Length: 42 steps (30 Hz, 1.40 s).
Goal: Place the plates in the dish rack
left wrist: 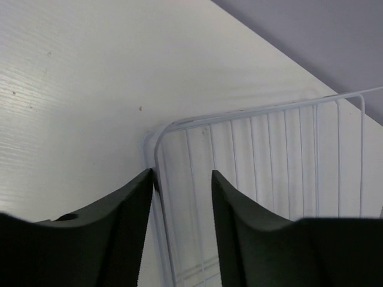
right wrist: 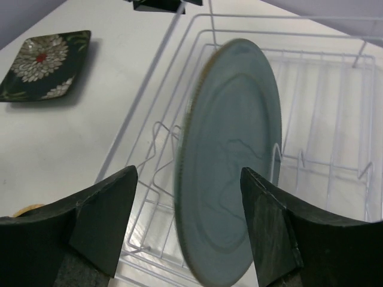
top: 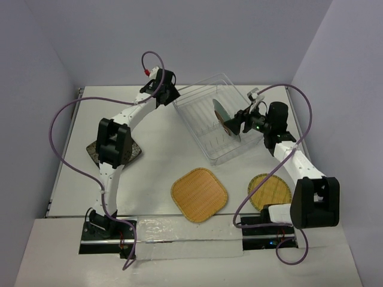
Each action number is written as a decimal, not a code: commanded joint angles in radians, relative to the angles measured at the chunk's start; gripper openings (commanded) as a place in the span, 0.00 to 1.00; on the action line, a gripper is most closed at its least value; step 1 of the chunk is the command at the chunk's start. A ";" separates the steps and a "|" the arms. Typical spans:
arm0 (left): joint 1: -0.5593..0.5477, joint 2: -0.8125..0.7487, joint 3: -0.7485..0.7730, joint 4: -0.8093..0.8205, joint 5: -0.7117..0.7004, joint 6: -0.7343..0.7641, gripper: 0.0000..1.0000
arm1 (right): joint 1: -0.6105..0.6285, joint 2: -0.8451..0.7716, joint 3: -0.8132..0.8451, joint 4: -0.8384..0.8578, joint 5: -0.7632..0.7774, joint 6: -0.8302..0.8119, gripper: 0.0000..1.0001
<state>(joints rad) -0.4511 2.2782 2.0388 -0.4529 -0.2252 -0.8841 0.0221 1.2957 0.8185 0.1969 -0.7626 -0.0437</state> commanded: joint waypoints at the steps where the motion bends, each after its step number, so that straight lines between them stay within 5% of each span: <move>1: -0.003 -0.101 0.038 0.027 0.015 0.038 0.55 | 0.012 -0.077 0.048 0.013 -0.083 0.001 0.82; 6: -0.004 -0.125 0.064 -0.019 0.001 0.070 0.69 | 0.016 -0.143 0.062 0.001 -0.062 0.029 0.91; 12: -0.011 -0.249 0.004 -0.035 -0.005 0.148 0.98 | 0.018 -0.285 0.068 -0.036 0.133 0.179 1.00; 20: -0.021 -0.653 -0.442 0.114 0.076 0.255 0.99 | 0.018 -0.545 0.012 -0.351 0.355 0.419 1.00; 25: -0.023 -0.874 -0.794 0.259 0.148 0.250 0.99 | 0.022 -0.764 -0.116 -0.544 0.348 0.464 1.00; 30: -0.024 -1.043 -1.129 0.466 0.198 0.233 0.99 | 0.026 -0.905 -0.252 -0.672 0.183 0.493 1.00; 42: -0.031 -1.118 -1.351 0.534 0.276 0.189 0.99 | 0.189 -0.728 -0.470 -0.632 0.206 0.591 1.00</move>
<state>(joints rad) -0.4723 1.1902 0.7339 -0.0061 -0.0033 -0.6734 0.1519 0.5155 0.3531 -0.4941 -0.5785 0.4915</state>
